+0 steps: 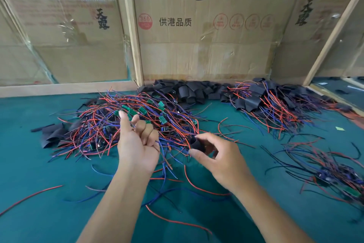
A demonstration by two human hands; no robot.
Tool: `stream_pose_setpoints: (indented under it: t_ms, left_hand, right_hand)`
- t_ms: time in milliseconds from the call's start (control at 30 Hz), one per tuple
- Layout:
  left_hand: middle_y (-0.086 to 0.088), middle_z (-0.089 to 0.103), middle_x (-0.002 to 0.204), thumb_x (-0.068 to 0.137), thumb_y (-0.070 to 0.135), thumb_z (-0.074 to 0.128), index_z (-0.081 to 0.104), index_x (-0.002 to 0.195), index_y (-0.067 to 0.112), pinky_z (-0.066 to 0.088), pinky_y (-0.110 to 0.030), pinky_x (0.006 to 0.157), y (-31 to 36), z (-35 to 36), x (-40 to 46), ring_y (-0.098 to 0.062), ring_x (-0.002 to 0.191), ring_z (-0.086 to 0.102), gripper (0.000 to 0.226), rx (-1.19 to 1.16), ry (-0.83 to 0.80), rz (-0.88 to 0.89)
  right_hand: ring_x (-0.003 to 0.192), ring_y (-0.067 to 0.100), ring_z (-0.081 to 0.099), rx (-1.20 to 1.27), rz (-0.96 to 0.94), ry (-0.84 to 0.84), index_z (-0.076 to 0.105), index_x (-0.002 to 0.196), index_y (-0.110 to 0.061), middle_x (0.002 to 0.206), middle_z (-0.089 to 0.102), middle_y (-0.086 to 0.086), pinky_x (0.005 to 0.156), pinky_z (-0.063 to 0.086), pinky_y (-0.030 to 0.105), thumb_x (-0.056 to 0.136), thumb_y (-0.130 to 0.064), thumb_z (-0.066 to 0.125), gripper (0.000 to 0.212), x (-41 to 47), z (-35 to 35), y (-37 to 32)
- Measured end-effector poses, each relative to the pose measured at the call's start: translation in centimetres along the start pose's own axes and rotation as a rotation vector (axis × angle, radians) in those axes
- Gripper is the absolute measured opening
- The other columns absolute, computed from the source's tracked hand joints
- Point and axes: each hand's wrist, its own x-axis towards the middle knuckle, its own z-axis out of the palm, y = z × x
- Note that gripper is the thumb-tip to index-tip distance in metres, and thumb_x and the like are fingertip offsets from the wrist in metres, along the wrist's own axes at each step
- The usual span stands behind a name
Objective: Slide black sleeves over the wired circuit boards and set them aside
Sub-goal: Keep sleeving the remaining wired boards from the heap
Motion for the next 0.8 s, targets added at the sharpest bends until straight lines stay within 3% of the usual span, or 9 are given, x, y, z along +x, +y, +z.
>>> stream_pose_setpoints:
  t_ms: [133, 300, 600, 733, 800]
  left_hand:
    - [0.007, 0.017, 0.058, 0.104, 0.048, 0.042, 0.047, 0.075, 0.020, 0.016, -0.023, 0.038, 0.2, 0.0, 0.0, -0.011, 0.045, 0.012, 0.041, 0.118, -0.022, 0.115]
    - [0.006, 0.017, 0.058, 0.105, 0.048, 0.041, 0.047, 0.074, 0.021, 0.016, -0.024, 0.039, 0.5, 0.3, 0.0, -0.012, 0.046, 0.012, 0.041, 0.152, -0.070, 0.163]
    - [0.006, 0.019, 0.058, 0.105, 0.047, 0.041, 0.046, 0.075, 0.020, 0.017, -0.024, 0.038, 0.1, -0.1, 0.5, -0.011, 0.045, 0.013, 0.041, 0.135, -0.029, 0.140]
    - [0.006, 0.019, 0.058, 0.105, 0.046, 0.041, 0.046, 0.076, 0.019, 0.017, -0.024, 0.038, 0.0, -0.3, 0.6, -0.012, 0.046, 0.013, 0.041, 0.137, -0.002, 0.147]
    - [0.005, 0.018, 0.059, 0.105, 0.046, 0.041, 0.046, 0.077, 0.018, 0.017, -0.024, 0.038, 0.0, -0.4, 0.6, -0.012, 0.046, 0.013, 0.040, 0.132, 0.013, 0.151]
  right_hand:
    - [0.081, 0.007, 0.062, -0.151, -0.097, -0.055, 0.070, 0.104, -0.028, 0.089, 0.068, -0.016, 0.076, 0.045, 0.017, 0.084, -0.031, 0.080, 0.023, -0.1, -0.6, -0.6]
    - [0.085, 0.008, 0.061, -0.324, -0.087, -0.164, 0.067, 0.112, -0.036, 0.094, 0.066, -0.017, 0.081, 0.052, 0.037, 0.084, -0.045, 0.076, 0.030, -0.3, -0.7, -1.0]
    - [0.086, 0.005, 0.062, -0.234, -0.118, -0.189, 0.067, 0.116, -0.036, 0.097, 0.067, -0.015, 0.080, 0.051, 0.031, 0.084, -0.042, 0.078, 0.034, -0.7, 0.2, -1.5]
    - [0.080, -0.003, 0.058, -0.203, -0.150, -0.251, 0.068, 0.117, -0.035, 0.097, 0.067, -0.013, 0.072, 0.041, 0.010, 0.084, -0.040, 0.078, 0.035, -0.8, 0.3, -1.9]
    - [0.072, -0.007, 0.055, -0.182, -0.160, -0.273, 0.070, 0.118, -0.031, 0.094, 0.067, -0.011, 0.068, 0.036, 0.005, 0.084, -0.036, 0.080, 0.036, -0.9, 0.4, -2.1]
